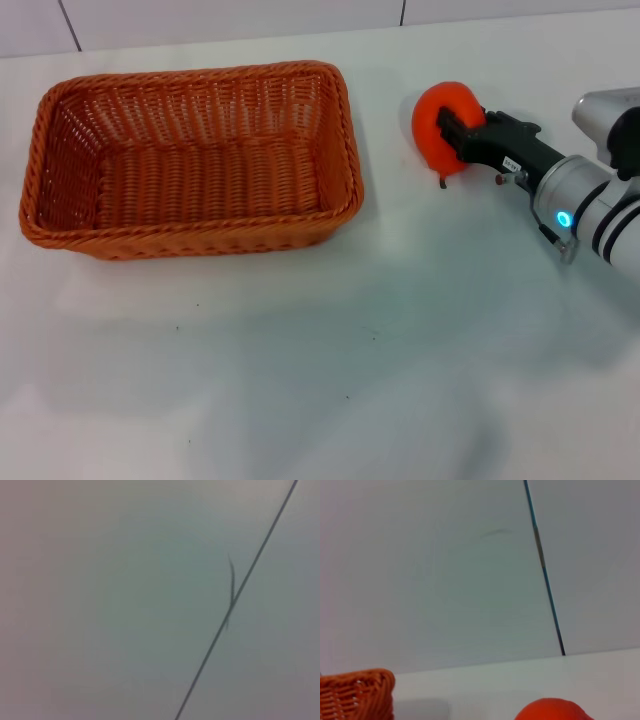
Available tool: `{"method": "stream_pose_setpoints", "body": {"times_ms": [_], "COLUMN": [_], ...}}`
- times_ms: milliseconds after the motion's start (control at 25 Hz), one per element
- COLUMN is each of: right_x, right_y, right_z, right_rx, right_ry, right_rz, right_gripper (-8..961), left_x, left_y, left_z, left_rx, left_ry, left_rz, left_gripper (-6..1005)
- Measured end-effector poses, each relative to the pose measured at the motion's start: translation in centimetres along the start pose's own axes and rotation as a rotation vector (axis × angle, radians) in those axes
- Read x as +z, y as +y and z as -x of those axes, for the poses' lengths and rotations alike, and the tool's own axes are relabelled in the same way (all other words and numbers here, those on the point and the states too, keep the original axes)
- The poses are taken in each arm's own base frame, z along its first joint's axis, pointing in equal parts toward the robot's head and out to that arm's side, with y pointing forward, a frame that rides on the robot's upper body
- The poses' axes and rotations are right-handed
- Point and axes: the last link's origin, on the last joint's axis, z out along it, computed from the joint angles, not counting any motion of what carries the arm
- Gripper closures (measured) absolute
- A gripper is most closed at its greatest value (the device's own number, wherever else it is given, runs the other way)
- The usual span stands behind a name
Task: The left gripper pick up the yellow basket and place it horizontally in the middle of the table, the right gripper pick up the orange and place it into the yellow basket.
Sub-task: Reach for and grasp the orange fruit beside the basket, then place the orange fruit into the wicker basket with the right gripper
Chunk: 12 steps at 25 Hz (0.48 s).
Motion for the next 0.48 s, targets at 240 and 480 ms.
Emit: {"method": "stream_pose_setpoints", "body": {"times_ms": [240,480], "right_x": [-1.4,-2.7], "right_y": [-0.6,-2.1], "right_z": [-1.2,-4.9], "right_rx": [-0.002,0.016], "right_ry": [0.140,0.389], "right_rz": [-0.084,-0.211], "right_gripper": [514,563], "left_x": [-0.2,-0.3], "left_y": [-0.3,-0.4], "left_z": [-0.1,0.0], "left_rx": [0.010,0.005], "left_ry": [0.011,0.013], "left_rz": [-0.017,-0.023], "left_gripper": [252,252]}}
